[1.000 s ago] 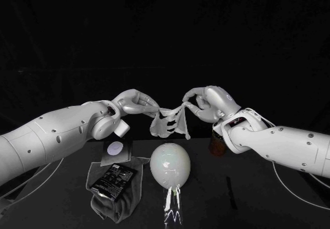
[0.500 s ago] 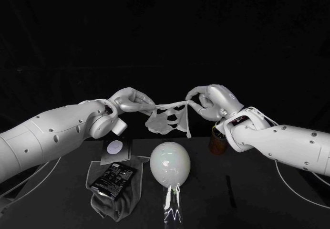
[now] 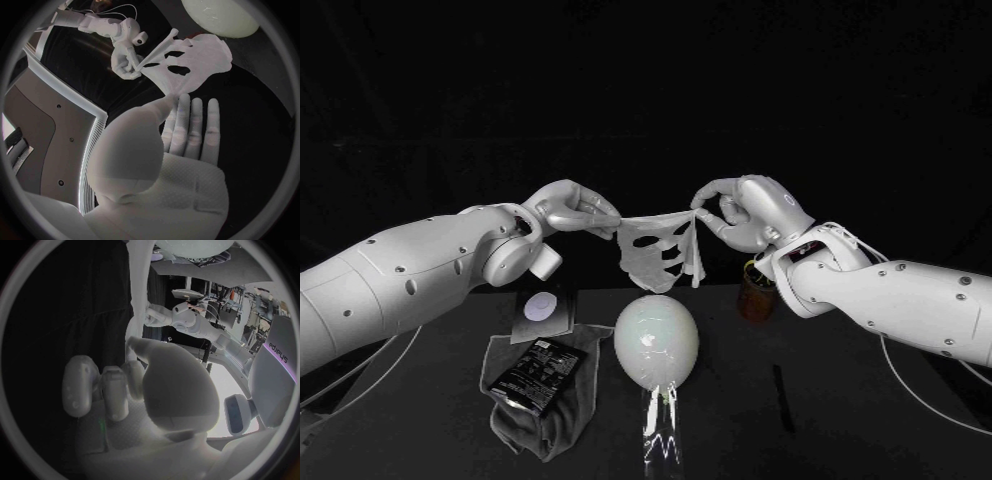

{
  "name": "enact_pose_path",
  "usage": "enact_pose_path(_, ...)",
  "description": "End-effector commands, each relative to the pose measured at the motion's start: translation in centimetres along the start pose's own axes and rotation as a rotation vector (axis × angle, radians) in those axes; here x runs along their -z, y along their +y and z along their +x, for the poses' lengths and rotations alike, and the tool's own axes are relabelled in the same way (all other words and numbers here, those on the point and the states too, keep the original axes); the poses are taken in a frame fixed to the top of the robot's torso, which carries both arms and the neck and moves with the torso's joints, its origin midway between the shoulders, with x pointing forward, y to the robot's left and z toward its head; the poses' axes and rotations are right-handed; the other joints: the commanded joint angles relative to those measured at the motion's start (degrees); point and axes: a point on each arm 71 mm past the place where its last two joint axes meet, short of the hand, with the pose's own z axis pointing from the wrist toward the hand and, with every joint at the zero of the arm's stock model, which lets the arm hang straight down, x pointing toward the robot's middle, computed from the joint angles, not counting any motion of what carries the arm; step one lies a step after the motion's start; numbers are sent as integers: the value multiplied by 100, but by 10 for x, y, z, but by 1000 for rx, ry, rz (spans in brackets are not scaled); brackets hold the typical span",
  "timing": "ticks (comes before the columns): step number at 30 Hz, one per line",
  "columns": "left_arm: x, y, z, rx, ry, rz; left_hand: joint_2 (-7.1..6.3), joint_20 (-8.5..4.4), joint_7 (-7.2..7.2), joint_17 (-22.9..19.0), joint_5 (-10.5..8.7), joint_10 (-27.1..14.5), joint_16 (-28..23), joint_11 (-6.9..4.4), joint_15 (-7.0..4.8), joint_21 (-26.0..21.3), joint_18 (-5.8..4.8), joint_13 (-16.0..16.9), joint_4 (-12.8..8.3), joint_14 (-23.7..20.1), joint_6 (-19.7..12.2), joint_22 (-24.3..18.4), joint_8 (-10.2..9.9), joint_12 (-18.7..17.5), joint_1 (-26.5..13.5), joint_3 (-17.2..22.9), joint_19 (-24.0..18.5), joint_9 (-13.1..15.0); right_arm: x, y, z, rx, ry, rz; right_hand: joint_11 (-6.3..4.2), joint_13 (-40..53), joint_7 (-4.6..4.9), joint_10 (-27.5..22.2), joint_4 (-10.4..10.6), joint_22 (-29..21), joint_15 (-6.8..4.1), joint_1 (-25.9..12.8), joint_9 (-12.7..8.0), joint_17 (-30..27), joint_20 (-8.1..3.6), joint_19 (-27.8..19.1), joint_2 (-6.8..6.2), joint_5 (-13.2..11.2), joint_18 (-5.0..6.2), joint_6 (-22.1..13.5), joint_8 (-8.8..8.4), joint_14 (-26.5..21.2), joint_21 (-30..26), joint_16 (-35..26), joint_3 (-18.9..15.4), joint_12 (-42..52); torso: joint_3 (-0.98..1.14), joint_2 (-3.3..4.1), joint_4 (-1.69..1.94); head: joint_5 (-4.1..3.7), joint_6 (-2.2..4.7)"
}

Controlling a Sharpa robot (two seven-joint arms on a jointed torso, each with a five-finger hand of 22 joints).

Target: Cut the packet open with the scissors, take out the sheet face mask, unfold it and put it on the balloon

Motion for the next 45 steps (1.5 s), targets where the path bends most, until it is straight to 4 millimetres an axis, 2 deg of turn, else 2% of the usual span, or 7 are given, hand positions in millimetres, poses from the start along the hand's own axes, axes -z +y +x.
enact_pose_path(1,-2,-6,0,-10,1,11,6,-11,2,4,37,26,25,0,-19,45,49,4,-25,22,51,16,16,22,-38,-38,57,511,-1,5,2,7,21,-29,12,540,21,38,0,1107,7,71,14,1505,-2,22,6,27,-44,39,46,609,12,23,-42,17,6,-2,4,11,13)
enact_pose_path(14,-2,-19,4,-16,-10,64,122,-38,35,-24,38,-33,7,34,3,93,21,9,-122,-46,-11,63,-17,4,24,-9,12,525,1,13,2,-6,23,-50,12,540,21,38,0,1107,7,71,14,1505,-2,22,6,27,-44,39,46,609,12,23,-42,17,-3,9,-1,-3,11)
enact_pose_path(19,3,-24,2,-11,5,74,130,-39,36,-27,38,-37,6,36,5,97,17,12,-132,-50,-14,67,-18,4,28,-8,4,529,5,15,-2,-10,17,-54,12,540,21,38,0,1107,7,71,14,1505,-2,22,6,27,-44,39,46,609,12,23,-42,17,2,8,3,-15,-1)
enact_pose_path(28,21,-45,-4,-8,38,110,139,-43,40,-30,39,-39,8,38,5,105,13,17,-150,-53,-16,76,-17,8,34,-8,-7,535,16,23,-11,-32,13,-62,13,542,22,38,2,1110,8,78,9,1505,-2,28,4,27,-47,41,45,609,24,23,-52,16,5,-18,18,-55,-9)
enact_pose_path(32,30,-53,-3,-12,55,123,141,-44,40,-31,39,-38,9,38,5,107,12,19,-155,-53,-15,78,-17,10,36,-8,-8,536,21,30,-15,-49,11,-71,13,542,22,38,2,1110,8,78,9,1505,-2,28,4,27,-47,41,45,609,24,23,-52,16,2,-25,13,-60,0)
enact_pose_path(45,62,-63,3,-5,96,134,157,-56,46,-35,39,-30,25,39,3,144,6,35,-192,-38,-6,109,-12,26,34,-16,-14,553,34,56,-19,-130,25,-90,13,542,22,38,2,1110,8,78,9,1505,-2,28,4,27,-47,41,45,609,24,23,-52,16,5,-66,25,-67,-45)
